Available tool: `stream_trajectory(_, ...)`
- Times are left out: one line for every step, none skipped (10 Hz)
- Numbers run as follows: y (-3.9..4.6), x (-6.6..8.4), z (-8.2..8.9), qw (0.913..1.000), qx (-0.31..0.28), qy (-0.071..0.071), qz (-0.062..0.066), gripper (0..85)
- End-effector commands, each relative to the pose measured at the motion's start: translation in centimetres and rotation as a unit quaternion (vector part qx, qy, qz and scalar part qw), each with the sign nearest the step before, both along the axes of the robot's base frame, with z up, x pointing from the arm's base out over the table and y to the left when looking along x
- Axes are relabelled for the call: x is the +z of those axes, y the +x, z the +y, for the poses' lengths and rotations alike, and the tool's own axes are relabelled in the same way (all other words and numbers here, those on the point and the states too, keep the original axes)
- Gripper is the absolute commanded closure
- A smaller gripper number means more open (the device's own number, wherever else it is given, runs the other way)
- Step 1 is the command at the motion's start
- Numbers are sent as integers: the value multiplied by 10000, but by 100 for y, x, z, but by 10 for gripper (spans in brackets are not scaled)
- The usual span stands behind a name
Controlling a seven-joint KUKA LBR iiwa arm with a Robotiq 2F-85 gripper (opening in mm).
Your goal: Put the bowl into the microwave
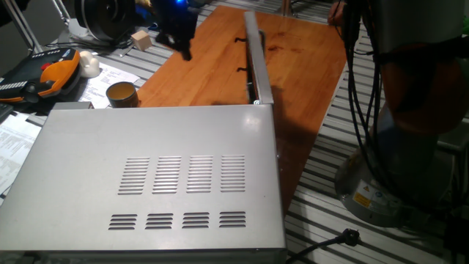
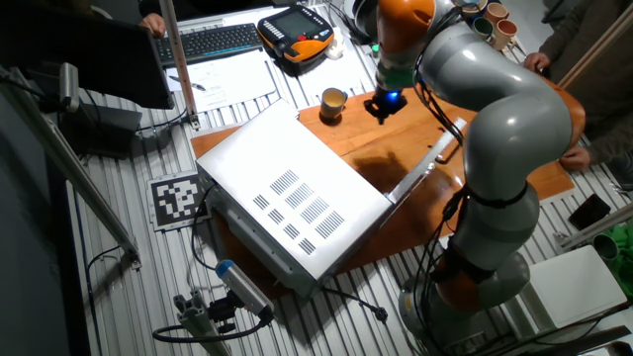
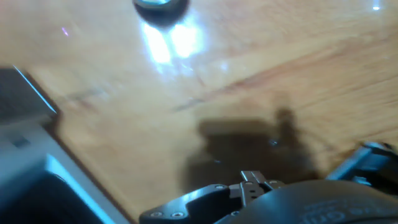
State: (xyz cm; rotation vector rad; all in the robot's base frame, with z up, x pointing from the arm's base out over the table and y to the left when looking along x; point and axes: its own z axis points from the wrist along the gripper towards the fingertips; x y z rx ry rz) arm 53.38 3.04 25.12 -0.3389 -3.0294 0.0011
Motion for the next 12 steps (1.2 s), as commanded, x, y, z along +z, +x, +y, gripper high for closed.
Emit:
stream_trajectory(73, -40, 291, 9989, -413, 220, -21, 850)
stream_trajectory(143, -94, 339, 9976, -620, 294, -23, 850)
stream_trajectory(186, -151, 391, 9971, -713, 266, -59, 850)
stream_trajectory(190, -160, 400, 9959, -854, 269, -136, 850)
stream_trajectory(190, -160, 400, 9929, -1158, 229, -117, 850)
stream_trajectory(190, -160, 400, 9891, -1416, 404, -69, 850)
stream_trajectory(190, -160, 400, 9907, -1285, 447, -27, 850)
stream_trajectory(190, -160, 400, 9910, -1252, 484, 7, 850)
stream_trajectory(190, -160, 400, 9900, -1327, 484, 13, 850)
stream_trajectory(190, -160, 400, 9884, -1444, 465, -27, 850)
stream_trajectory(190, -160, 400, 9872, -1525, 446, -93, 850)
stream_trajectory(190, -160, 400, 9849, -1664, 416, -242, 850)
